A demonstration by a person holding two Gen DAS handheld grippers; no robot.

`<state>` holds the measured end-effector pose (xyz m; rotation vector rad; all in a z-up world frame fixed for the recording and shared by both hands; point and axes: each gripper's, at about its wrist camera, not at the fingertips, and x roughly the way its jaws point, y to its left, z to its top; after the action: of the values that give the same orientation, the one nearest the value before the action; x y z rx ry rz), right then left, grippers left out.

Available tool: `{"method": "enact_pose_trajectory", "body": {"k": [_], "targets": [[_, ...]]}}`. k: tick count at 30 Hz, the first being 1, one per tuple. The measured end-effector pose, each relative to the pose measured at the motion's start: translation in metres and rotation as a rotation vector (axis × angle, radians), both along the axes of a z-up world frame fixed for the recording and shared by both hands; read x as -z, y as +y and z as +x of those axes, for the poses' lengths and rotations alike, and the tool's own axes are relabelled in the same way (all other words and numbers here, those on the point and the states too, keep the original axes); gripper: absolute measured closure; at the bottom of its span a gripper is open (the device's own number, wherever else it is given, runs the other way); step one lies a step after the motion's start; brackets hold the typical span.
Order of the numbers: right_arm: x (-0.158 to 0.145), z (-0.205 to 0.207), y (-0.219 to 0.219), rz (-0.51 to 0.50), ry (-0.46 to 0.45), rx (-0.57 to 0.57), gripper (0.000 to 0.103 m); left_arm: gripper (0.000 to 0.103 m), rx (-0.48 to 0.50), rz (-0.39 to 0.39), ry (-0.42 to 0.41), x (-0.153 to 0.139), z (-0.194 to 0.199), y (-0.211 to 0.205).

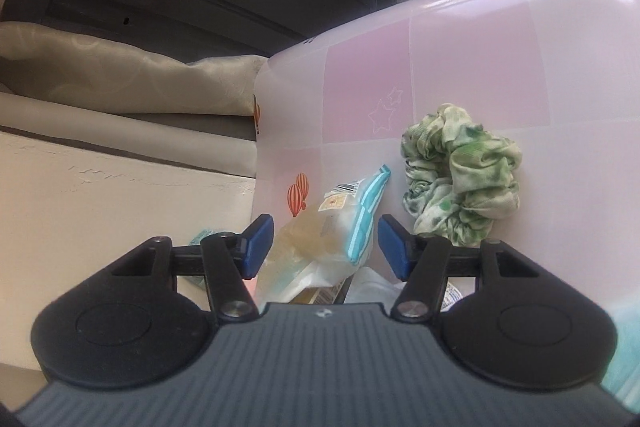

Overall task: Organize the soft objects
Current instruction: 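Move the right gripper to the clear snack packet and grasp it, then carry the snack packet with the right gripper over the cardboard box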

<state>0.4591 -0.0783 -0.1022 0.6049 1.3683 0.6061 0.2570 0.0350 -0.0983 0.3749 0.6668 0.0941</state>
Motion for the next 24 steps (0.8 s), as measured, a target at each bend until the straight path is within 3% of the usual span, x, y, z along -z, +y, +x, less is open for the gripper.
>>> {"method": "enact_pose_trajectory", "body": {"k": [3,5,10,15,17,19,24], "targets": [[0.008,0.003,0.010,-0.020,0.010,-0.033,0.043,0.035,0.007,0.014,0.020,0.007,0.010,-0.001],[0.015,0.006,0.016,-0.026,0.016,-0.046,0.043,0.050,0.004,0.029,0.037,0.011,0.017,0.000],[0.026,0.006,0.020,-0.005,0.047,-0.040,0.045,0.064,-0.019,0.019,0.040,0.013,0.023,0.002],[0.028,0.008,0.017,0.030,0.051,-0.003,0.056,0.076,-0.020,0.044,0.015,0.013,0.024,0.001],[0.029,0.007,0.017,0.037,0.049,0.007,0.070,0.083,-0.020,0.055,0.002,0.011,0.024,0.000],[0.030,0.006,0.018,0.052,0.053,0.022,0.077,0.086,-0.021,0.064,-0.014,0.008,0.019,-0.003],[0.013,0.000,0.019,0.085,0.012,0.024,0.080,0.086,-0.031,0.078,-0.067,-0.011,0.005,-0.005]]}}
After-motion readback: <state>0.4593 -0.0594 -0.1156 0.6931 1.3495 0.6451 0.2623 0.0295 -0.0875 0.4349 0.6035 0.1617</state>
